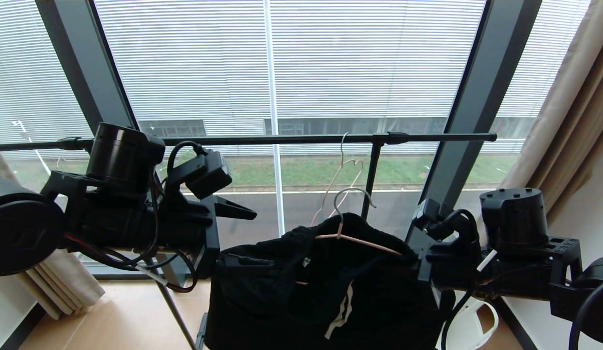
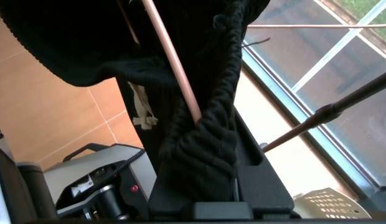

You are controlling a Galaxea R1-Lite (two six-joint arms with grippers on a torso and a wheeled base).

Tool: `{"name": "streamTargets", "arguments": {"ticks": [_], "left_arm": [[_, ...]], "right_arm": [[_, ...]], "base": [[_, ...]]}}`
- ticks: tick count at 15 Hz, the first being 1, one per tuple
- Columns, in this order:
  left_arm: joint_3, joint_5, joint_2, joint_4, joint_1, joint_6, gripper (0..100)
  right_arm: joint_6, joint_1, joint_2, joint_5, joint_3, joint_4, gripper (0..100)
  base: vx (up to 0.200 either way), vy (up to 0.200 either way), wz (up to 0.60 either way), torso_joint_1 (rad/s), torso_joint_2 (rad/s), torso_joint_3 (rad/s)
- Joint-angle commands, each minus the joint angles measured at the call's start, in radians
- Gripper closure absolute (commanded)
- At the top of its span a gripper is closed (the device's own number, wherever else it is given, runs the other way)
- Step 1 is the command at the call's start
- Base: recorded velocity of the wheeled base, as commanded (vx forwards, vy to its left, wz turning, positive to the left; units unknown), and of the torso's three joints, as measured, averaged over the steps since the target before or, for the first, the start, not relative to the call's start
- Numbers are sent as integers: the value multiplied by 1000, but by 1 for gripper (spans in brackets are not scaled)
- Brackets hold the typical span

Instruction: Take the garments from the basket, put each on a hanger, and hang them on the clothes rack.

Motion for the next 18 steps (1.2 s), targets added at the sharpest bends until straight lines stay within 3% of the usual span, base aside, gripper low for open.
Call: {"name": "streamTargets", "arguments": {"ticks": [1, 18], "left_arm": [[1, -2, 60, 0, -7, 12, 0], [-39, -1, 171, -6, -45, 14, 0]], "right_arm": [[-5, 1, -5, 2, 14, -17, 100], [-7, 24, -39, 69, 46, -66, 100]], "base": [[0, 0, 0, 0, 0, 0], [0, 0, 0, 0, 0, 0]]}}
